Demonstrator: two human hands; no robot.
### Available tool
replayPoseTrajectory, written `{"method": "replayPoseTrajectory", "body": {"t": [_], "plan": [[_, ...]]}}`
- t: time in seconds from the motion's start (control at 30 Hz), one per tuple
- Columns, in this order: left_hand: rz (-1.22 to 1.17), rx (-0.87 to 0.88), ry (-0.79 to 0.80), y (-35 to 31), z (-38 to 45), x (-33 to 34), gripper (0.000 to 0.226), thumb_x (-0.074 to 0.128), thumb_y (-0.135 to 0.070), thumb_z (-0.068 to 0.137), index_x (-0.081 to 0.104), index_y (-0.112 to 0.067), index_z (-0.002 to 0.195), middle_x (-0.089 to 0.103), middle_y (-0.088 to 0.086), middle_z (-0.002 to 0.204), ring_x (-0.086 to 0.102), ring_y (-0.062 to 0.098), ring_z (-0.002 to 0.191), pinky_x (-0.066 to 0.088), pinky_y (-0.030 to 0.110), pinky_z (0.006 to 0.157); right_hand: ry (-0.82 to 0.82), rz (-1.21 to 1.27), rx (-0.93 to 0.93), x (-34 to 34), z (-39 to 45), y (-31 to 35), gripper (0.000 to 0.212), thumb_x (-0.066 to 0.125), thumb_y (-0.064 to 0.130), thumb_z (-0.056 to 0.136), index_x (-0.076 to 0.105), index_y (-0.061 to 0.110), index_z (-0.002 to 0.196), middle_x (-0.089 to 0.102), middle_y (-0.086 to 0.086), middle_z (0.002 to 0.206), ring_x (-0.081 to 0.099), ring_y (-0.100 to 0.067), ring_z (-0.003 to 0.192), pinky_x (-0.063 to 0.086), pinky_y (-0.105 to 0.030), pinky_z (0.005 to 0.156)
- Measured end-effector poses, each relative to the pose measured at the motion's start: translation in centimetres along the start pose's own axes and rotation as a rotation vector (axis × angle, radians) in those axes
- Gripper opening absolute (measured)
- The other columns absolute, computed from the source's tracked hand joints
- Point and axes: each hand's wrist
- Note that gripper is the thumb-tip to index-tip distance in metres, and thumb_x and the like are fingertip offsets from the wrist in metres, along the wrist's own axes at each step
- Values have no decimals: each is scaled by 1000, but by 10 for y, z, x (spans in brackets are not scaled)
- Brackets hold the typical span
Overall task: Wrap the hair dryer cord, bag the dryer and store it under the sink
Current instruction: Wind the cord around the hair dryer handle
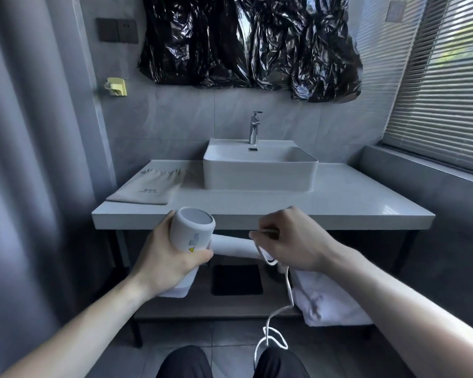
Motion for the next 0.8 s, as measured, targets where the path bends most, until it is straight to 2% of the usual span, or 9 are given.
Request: {"method": "replayPoseTrajectory", "body": {"t": [0.1,0.17,0.23,0.37,0.47,0.6,0.67,0.73,0.8], "plan": [[-48,-26,56,-12,-9,-5,38,96,-7,65,68,-13,90,76,2,80,69,10,68,55,25,63,-67,39,23,-11,8,-9,46,69,40,94,58,10,62,52,-6,55,42,-23,54,44,-38,56],[-125,-65,97,-20,-15,-11,33,92,-15,60,71,-9,85,76,3,73,70,12,67,55,29,64,-80,135,70,-20,10,-15,45,74,39,95,60,22,56,51,7,50,42,-12,51,36,-23,51],[-221,-91,121,-27,-21,-17,32,90,-19,57,73,-9,81,76,3,72,71,15,68,56,31,64,-60,243,114,-27,9,-20,41,77,39,95,64,30,57,49,13,49,40,-5,49,33,-17,51],[-373,-118,152,-42,-27,-24,26,86,-30,48,75,-18,68,70,6,67,67,19,63,54,28,57,-17,450,181,-26,7,-29,40,76,39,97,72,17,64,36,11,58,31,-6,54,27,-18,50],[-441,-146,157,-44,-27,-26,26,84,-31,47,74,-18,67,67,8,68,66,21,63,52,30,55,3,576,260,-14,6,-33,52,71,33,101,67,27,50,36,12,55,30,-4,51,25,-17,49],[-517,-217,134,-38,-24,-25,57,84,-29,46,69,8,87,67,23,80,66,33,71,53,38,61,54,801,304,4,-5,-34,49,76,49,92,56,8,72,37,-7,64,33,-9,53,25,-25,51],[-546,-243,101,-38,-21,-25,67,84,-29,46,67,13,95,68,25,83,66,34,72,54,37,60,7,837,355,17,-10,-29,32,69,39,85,58,13,70,37,-2,57,30,-10,50,24,-27,51],[-571,-267,68,-39,-16,-24,67,84,-30,46,68,12,96,67,24,84,66,34,69,55,36,57,-38,933,438,31,-10,-24,34,65,26,100,61,17,67,36,6,51,28,-10,46,22,-30,52],[-598,-296,34,-41,-11,-22,56,84,-30,46,72,2,89,67,21,83,65,33,67,55,36,56,-58,981,417,41,-10,-19,44,54,30,111,61,14,71,34,9,50,27,-8,43,19,-29,50]]}}
Point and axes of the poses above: each hand's wrist, its own z-axis towards the middle knuckle, its own x-axis out of the palm, y = z × x
